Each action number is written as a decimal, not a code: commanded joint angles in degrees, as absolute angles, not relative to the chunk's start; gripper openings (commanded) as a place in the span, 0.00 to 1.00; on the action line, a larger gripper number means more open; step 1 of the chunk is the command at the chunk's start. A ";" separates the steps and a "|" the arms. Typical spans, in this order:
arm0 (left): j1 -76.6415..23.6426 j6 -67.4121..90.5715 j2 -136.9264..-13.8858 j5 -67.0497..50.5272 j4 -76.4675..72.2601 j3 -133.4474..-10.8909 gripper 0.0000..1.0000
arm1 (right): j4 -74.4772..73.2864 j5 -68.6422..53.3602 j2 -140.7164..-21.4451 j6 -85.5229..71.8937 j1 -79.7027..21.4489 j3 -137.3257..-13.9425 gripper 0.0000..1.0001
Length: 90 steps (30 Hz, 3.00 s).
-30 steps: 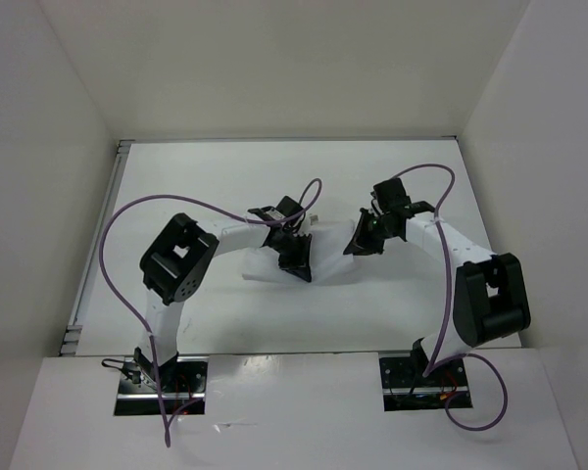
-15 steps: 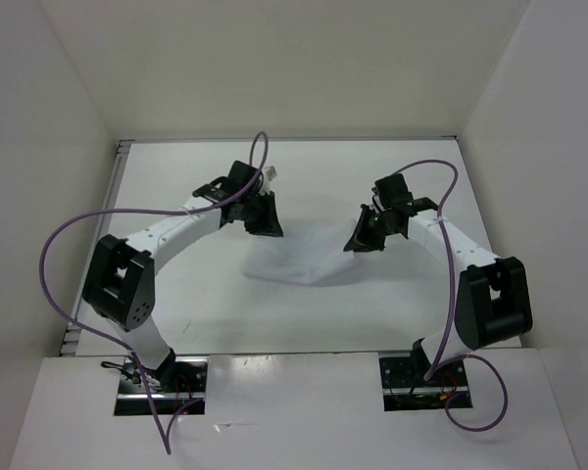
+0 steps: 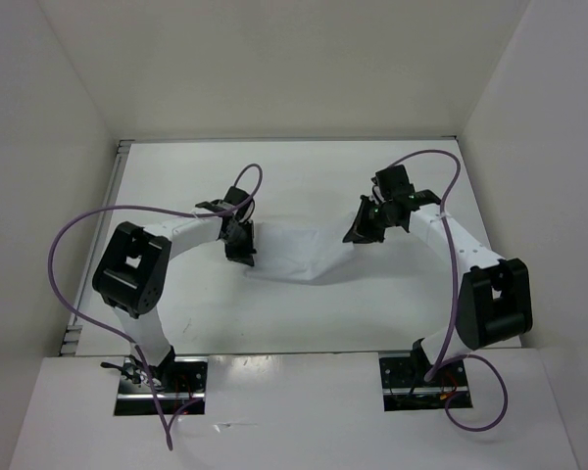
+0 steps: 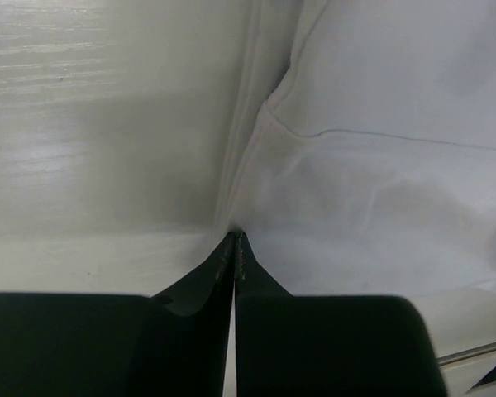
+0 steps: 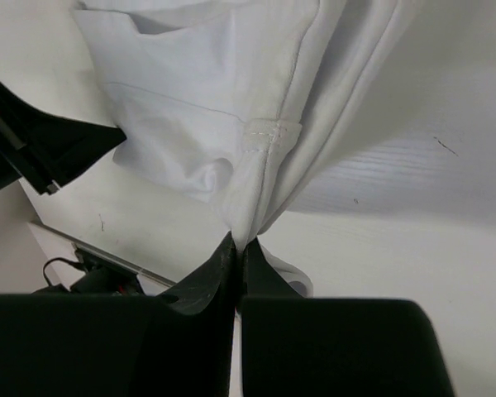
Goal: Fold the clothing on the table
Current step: Fold the skirt
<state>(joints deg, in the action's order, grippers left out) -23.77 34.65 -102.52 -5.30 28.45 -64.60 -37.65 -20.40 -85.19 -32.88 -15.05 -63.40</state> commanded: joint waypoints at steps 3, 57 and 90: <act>-23.91 36.04 -104.58 -5.88 25.41 -63.02 0.04 | -38.41 -21.18 -85.34 -31.99 -18.36 -68.47 0.00; -26.37 39.37 -97.21 -11.34 21.88 -58.01 0.03 | -27.60 -29.18 -119.61 -38.23 -41.40 -92.55 0.00; -17.57 38.05 -88.41 -8.96 22.86 -49.83 0.00 | -26.02 -29.44 -122.43 -38.23 -41.40 -91.93 0.00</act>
